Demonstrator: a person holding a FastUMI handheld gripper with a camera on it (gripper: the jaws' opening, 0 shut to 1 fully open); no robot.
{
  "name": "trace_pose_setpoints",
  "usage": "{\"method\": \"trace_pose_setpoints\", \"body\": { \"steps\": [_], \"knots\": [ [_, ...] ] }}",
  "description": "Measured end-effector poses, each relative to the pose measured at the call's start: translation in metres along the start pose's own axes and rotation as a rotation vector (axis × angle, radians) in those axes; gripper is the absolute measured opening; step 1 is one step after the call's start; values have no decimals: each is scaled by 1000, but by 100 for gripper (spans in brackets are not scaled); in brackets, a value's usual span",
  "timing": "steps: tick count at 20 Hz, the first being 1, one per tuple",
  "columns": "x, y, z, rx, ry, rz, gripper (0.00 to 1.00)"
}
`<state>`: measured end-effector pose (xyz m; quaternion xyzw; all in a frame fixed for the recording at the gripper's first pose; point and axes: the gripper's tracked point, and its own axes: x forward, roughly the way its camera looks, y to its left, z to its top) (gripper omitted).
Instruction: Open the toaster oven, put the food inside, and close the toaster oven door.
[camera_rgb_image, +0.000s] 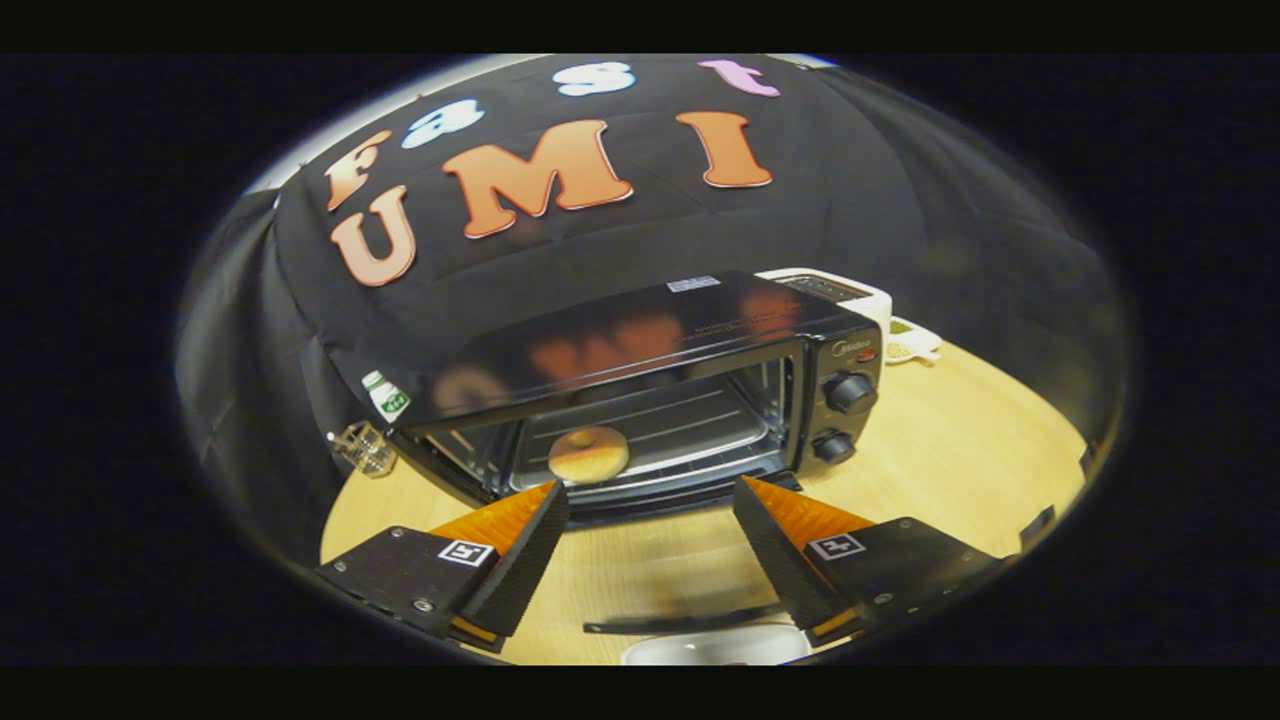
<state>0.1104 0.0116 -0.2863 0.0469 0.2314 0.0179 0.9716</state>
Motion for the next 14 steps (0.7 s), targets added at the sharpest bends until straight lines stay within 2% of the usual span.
{"method": "trace_pose_setpoints", "body": {
  "steps": [5,14],
  "knots": [
    [-35,-3,-28,-148,2,-42,99],
    [-63,-4,-106,-220,116,-45,99]
  ]
}}
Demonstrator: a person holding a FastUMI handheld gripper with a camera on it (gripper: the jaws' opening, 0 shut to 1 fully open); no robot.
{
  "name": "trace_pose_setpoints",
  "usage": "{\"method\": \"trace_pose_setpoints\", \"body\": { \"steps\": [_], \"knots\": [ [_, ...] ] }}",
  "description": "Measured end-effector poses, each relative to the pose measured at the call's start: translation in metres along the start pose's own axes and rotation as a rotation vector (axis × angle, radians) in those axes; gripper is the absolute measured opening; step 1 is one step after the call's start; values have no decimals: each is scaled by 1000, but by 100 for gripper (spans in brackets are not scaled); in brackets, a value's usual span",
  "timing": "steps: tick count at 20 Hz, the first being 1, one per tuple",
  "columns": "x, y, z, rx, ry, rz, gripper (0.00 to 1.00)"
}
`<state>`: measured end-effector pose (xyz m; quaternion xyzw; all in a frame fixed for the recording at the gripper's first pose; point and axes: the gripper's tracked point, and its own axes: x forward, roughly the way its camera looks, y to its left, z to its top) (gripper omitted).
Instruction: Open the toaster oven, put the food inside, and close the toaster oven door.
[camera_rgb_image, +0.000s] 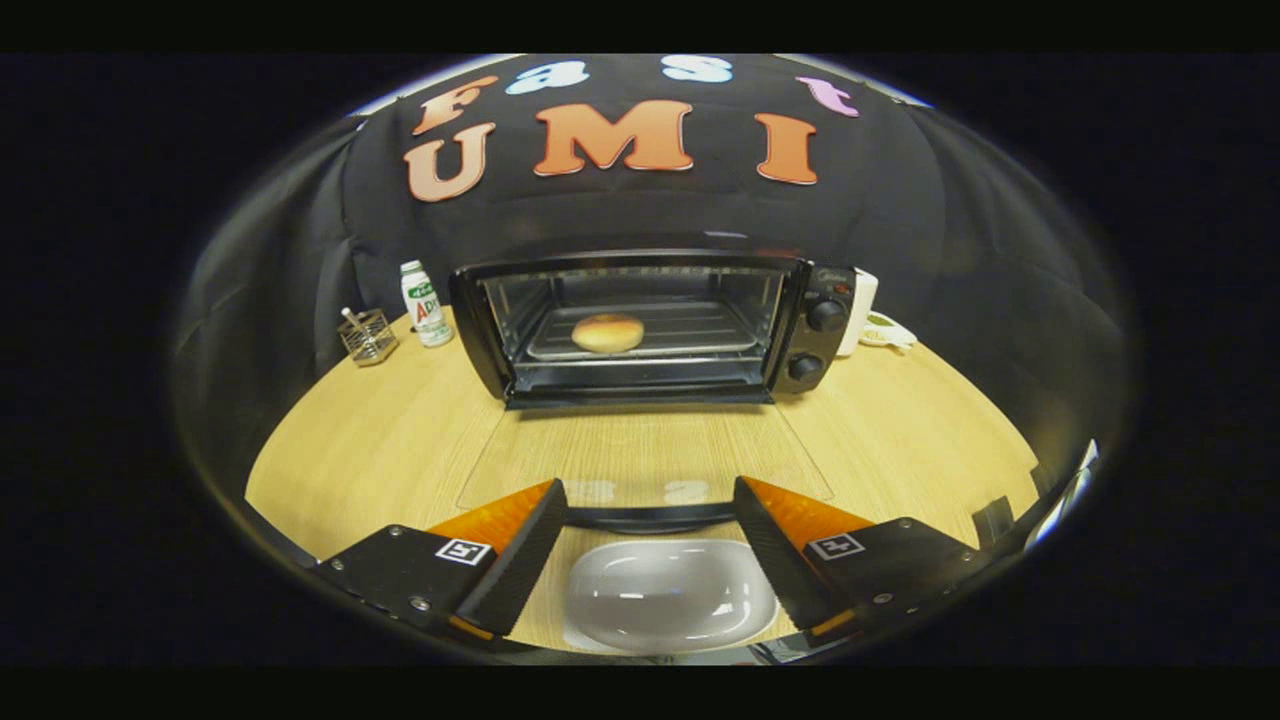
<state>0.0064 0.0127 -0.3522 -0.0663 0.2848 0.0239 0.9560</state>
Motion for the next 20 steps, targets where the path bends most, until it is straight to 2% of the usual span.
{"method": "trace_pose_setpoints", "body": {
  "steps": [11,14,16,20],
  "knots": [
    [23,3,-46,-67,133,16,99],
    [28,-3,-50,-99,144,-9,99],
    [28,-5,-44,-74,121,-16,98],
    [28,-7,-39,-137,119,-34,99]
  ]
}}
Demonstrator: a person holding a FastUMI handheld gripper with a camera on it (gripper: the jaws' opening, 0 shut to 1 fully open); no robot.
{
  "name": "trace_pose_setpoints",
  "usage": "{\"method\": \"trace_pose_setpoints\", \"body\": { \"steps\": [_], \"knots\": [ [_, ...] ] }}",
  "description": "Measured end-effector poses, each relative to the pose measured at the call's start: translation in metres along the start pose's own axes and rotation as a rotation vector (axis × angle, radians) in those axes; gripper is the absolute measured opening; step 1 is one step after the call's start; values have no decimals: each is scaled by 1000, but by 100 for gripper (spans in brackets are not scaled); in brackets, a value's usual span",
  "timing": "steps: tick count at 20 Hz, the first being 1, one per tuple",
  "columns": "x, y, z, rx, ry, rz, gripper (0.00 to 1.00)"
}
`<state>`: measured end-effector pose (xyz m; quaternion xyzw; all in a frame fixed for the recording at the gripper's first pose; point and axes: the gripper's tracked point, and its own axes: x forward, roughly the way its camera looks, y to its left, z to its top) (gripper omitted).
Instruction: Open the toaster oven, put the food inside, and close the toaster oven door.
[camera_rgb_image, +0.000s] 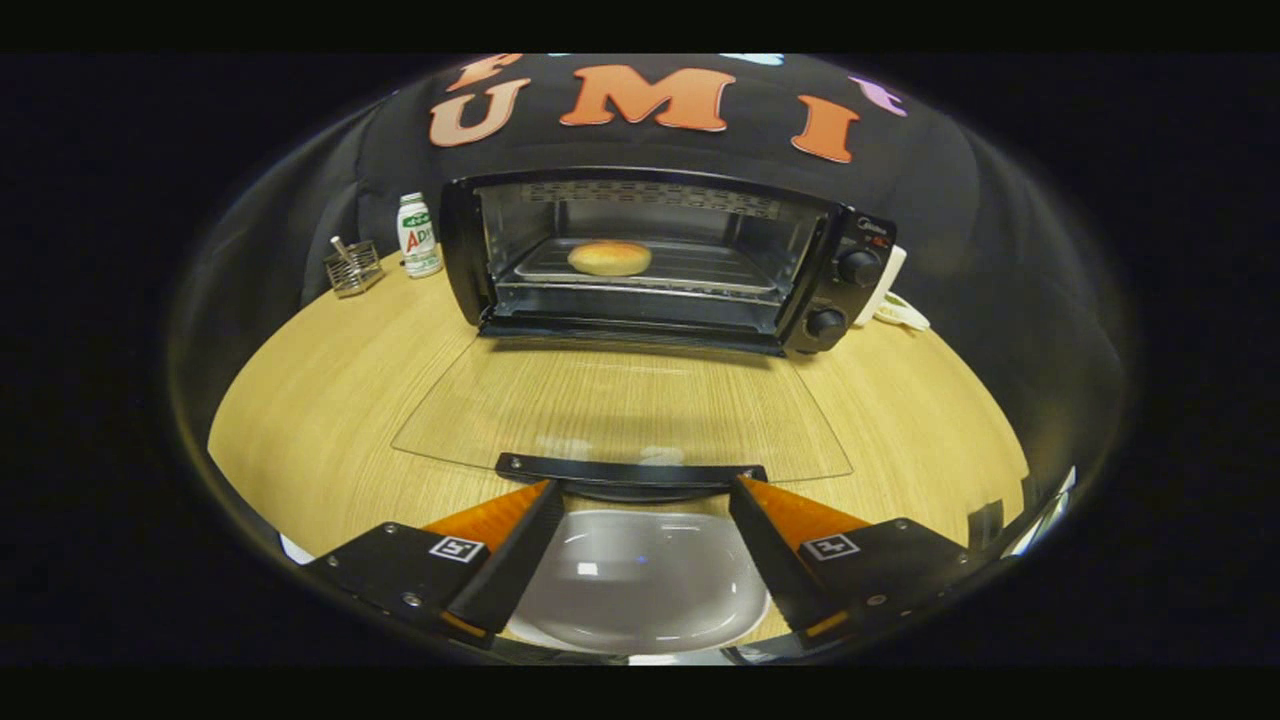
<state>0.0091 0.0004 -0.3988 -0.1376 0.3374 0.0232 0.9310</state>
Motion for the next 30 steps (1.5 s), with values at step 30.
{"method": "trace_pose_setpoints", "body": {
  "steps": [30],
  "knots": [
    [0,-11,203,134,-302,60,100]
  ]
}}
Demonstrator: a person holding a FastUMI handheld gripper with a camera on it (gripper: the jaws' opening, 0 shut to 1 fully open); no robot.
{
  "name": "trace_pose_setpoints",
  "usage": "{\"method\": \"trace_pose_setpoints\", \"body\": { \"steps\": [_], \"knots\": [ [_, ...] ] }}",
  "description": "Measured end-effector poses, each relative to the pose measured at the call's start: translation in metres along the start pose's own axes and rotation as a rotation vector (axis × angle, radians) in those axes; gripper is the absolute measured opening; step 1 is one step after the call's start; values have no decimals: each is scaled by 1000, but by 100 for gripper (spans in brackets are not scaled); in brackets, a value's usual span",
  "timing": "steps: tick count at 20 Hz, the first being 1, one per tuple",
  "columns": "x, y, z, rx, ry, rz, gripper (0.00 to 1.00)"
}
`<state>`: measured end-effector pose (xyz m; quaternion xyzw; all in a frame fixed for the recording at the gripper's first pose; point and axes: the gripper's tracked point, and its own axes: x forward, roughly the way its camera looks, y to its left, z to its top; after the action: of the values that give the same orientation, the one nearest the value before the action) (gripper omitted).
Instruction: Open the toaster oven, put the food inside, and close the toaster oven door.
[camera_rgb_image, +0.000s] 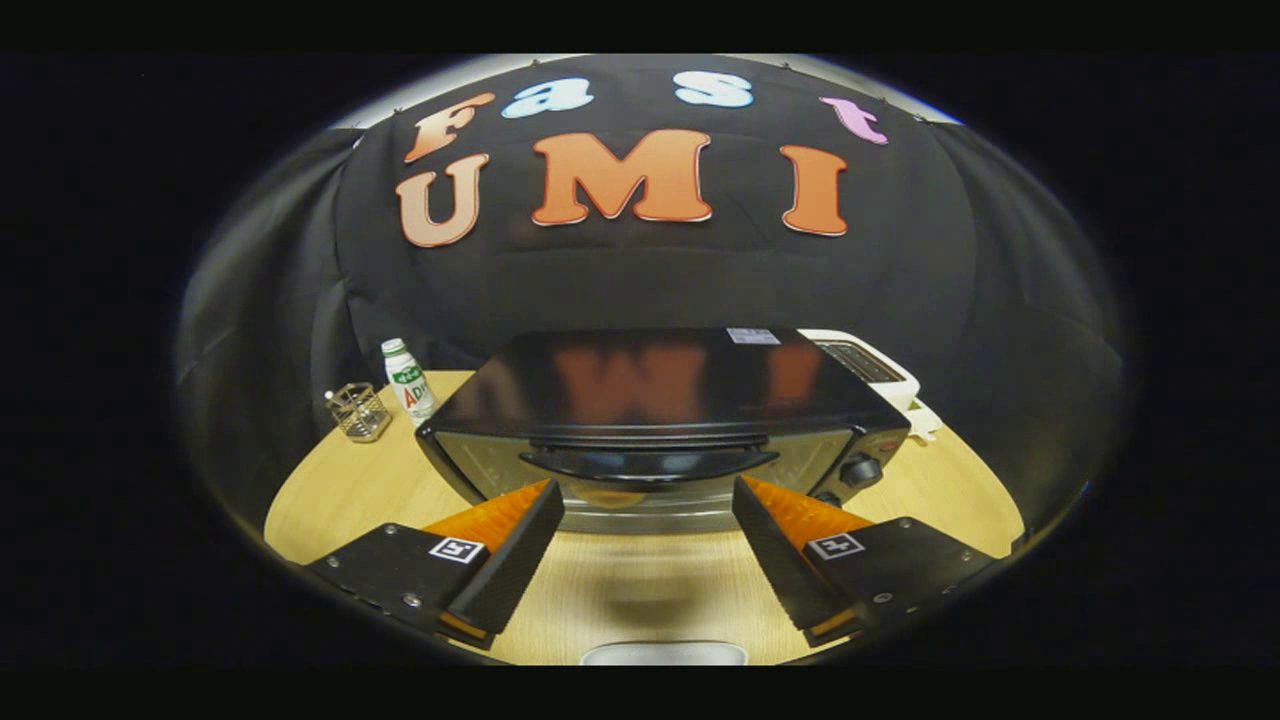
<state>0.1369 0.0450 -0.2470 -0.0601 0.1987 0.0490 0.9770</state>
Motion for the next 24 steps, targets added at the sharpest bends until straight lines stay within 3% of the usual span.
{"method": "trace_pose_setpoints", "body": {
  "steps": [6,9,13,24],
  "knots": [
    [-7,0,8,-15,-13,-9,100],
    [-23,-2,36,9,-75,-18,100],
    [-62,-8,79,-10,-144,-46,100],
    [-184,0,190,-26,-315,-12,100]
  ]
}}
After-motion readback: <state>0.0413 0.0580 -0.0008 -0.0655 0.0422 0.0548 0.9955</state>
